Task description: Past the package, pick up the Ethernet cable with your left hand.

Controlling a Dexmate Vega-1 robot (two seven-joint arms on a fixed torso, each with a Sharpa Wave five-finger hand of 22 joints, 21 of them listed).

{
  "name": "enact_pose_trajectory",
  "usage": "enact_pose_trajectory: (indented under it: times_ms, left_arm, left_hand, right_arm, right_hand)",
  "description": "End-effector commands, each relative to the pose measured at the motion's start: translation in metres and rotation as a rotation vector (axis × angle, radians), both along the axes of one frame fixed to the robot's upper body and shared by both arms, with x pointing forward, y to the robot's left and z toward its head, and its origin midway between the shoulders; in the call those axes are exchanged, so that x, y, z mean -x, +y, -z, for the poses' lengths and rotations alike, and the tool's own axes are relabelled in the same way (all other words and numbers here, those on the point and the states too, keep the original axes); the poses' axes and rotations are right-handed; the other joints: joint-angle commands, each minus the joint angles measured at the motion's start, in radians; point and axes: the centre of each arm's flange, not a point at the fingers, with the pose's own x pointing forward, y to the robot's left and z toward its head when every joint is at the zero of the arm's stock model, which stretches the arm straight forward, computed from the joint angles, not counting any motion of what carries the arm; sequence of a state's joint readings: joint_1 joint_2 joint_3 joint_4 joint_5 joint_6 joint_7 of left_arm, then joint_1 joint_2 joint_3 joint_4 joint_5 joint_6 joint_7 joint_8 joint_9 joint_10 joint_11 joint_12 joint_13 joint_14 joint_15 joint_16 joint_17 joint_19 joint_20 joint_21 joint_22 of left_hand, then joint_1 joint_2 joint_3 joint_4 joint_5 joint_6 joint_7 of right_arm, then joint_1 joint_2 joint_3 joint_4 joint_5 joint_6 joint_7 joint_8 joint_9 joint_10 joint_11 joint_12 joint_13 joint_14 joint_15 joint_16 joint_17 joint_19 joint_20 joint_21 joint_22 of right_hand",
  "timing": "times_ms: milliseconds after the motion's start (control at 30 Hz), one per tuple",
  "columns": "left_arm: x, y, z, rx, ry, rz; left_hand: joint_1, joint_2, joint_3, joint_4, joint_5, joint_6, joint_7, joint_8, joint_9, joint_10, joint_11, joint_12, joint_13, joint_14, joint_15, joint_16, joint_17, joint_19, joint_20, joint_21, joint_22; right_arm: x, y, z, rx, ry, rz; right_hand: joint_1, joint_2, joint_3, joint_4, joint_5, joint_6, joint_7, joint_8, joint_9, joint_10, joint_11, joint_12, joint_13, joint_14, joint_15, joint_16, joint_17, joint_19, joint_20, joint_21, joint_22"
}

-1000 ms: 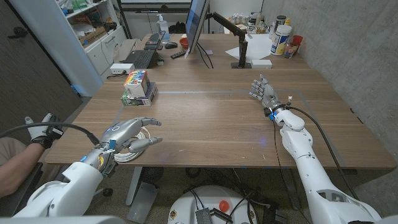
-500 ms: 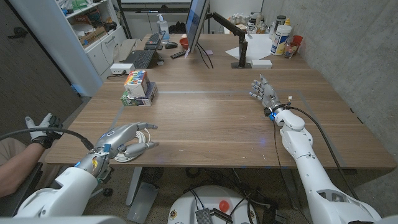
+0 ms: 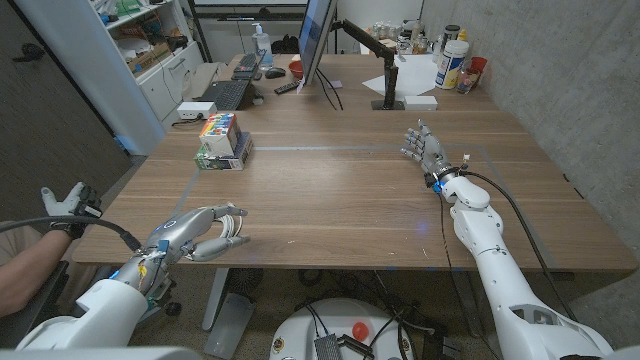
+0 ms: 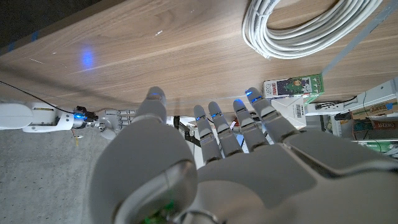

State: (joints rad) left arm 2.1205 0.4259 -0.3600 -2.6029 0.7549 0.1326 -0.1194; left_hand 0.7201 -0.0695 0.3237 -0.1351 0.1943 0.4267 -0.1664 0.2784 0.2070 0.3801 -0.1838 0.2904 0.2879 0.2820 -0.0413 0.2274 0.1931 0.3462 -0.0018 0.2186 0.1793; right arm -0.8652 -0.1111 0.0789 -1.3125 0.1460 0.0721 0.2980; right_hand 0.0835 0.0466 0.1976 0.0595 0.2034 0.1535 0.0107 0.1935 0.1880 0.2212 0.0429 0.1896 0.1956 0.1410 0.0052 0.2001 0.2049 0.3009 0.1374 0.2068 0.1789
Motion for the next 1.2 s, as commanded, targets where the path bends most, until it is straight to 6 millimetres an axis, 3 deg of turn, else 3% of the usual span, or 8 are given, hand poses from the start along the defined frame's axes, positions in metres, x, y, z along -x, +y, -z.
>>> enact_pose_trajectory:
  times_ms: [33,567,1200]
  left_arm:
    - [0.002,0.009,0.005,0.052,0.056,-0.026]
    - [0.01,0.021,0.008,0.096,0.08,-0.069]
    - [0.024,0.027,0.014,-0.035,0.038,-0.128]
  left_hand:
    - [-0.007,0.0,-0.004,0.001,0.006,0.002,0.004,-0.001,0.002,0.012,0.0,0.006,0.005,0.012,-0.122,0.002,0.004,0.014,-0.002,0.0,0.001]
    - [-0.012,0.001,-0.006,0.003,0.006,0.002,0.006,-0.002,0.003,0.013,0.002,0.005,0.01,0.013,-0.123,0.0,0.005,0.015,-0.001,-0.002,0.002]
    - [-0.008,-0.002,-0.007,-0.001,0.009,-0.02,-0.003,-0.011,0.003,0.004,-0.006,-0.002,0.017,0.006,-0.124,-0.008,0.003,0.014,-0.005,-0.006,0.002]
  right_arm:
    - [-0.001,0.0,0.0,-0.001,0.004,0.005]
    - [-0.001,0.0,0.0,0.005,0.009,0.006]
    - [-0.002,0.0,0.0,0.004,0.01,0.01]
  right_hand:
    - [-0.01,-0.001,-0.007,-0.001,0.005,-0.002,0.006,0.004,0.004,-0.005,0.002,0.006,0.0,-0.001,0.002,0.004,0.0,-0.005,0.003,-0.001,0.003]
    - [-0.012,-0.001,-0.008,0.0,0.005,-0.008,0.007,0.003,0.004,-0.012,0.005,0.004,0.0,-0.007,0.001,0.002,0.0,-0.009,0.003,-0.003,0.003]
    - [-0.012,-0.001,-0.008,0.001,0.005,-0.01,0.007,0.003,0.004,-0.013,0.005,0.005,0.001,-0.009,0.001,0.003,0.001,-0.011,0.004,-0.004,0.003]
